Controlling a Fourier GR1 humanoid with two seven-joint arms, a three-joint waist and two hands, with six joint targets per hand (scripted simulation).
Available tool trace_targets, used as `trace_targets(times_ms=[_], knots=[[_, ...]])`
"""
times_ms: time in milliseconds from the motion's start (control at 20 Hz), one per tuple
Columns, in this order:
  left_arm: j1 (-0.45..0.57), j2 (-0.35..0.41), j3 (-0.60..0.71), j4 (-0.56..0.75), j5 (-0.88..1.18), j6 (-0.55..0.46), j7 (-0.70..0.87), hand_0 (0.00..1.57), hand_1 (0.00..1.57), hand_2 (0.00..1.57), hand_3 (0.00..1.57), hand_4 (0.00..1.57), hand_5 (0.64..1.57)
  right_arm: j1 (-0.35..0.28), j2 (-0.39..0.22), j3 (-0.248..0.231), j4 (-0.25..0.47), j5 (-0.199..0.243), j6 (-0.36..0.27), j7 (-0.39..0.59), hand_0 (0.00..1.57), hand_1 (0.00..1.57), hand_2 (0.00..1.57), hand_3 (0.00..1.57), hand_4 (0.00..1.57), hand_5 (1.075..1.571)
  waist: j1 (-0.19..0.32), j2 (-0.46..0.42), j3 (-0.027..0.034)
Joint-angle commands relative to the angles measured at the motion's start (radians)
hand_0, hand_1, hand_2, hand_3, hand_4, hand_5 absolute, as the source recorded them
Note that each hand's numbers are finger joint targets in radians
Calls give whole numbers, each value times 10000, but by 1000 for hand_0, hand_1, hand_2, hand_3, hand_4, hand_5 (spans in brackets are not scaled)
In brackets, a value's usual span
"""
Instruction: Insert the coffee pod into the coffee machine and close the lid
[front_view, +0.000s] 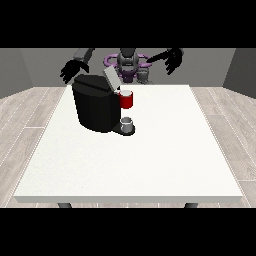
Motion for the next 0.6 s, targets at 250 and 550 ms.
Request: trace_targets(times_ms=[250, 550], knots=[[2003, -977, 514, -425, 1286, -324, 133, 0, 0, 0, 0, 90, 1571, 389, -360, 611, -931, 469, 299, 539, 0, 0, 0, 0, 390, 1571, 752, -1474, 3], [2608, -760, 839, -850, 1957, -672, -107, 0, 0, 0, 0, 0, 1571, -522, -861, 778, -1902, 143, 1149, 986, 0, 0, 0, 0, 0, 1571, 874, -1306, 1]])
